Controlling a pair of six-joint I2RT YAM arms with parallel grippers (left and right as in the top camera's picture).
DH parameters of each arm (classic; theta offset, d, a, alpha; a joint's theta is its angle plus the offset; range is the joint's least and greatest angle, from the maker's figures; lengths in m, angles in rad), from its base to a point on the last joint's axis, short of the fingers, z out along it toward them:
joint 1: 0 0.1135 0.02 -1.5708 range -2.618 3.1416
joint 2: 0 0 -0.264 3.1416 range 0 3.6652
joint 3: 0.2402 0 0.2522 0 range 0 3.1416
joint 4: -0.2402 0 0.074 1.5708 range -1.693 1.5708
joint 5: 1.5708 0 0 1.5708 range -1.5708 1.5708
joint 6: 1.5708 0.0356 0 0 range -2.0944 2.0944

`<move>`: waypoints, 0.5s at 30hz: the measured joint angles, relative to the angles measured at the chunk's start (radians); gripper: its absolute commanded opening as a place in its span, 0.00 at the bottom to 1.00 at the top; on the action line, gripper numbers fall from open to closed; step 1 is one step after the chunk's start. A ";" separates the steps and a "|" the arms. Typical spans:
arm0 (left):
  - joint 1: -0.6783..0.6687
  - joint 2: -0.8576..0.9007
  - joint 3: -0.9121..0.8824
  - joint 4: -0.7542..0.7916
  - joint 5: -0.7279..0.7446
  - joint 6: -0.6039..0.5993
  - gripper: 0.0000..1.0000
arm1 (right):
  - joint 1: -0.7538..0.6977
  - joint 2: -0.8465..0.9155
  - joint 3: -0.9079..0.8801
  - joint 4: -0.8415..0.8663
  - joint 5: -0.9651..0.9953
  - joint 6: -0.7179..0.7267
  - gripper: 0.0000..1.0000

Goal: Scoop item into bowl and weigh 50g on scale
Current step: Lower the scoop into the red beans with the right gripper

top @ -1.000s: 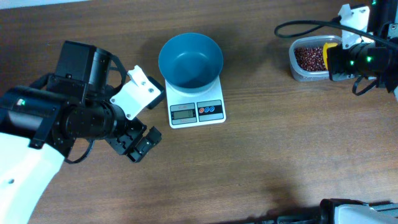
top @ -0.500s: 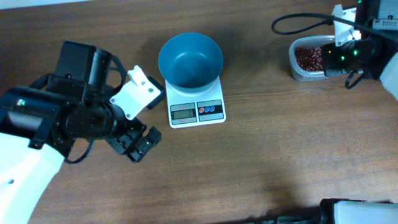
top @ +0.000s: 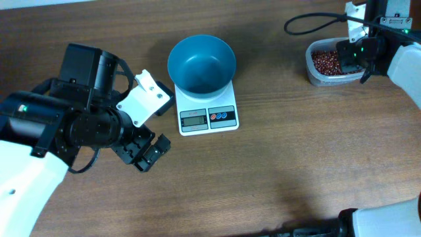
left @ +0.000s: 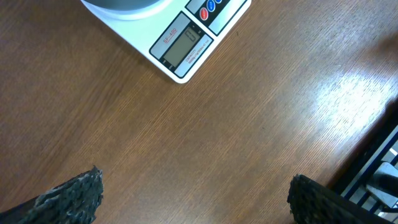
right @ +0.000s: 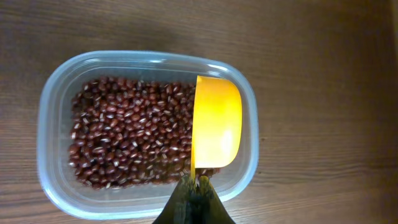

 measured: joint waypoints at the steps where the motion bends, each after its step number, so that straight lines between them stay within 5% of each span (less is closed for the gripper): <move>1: 0.000 0.000 0.000 0.000 0.000 0.000 0.99 | 0.000 0.000 0.000 0.001 0.003 -0.010 0.04; 15: 0.000 0.000 0.000 0.000 0.000 0.000 0.99 | 0.000 0.045 0.000 -0.018 0.056 -0.101 0.04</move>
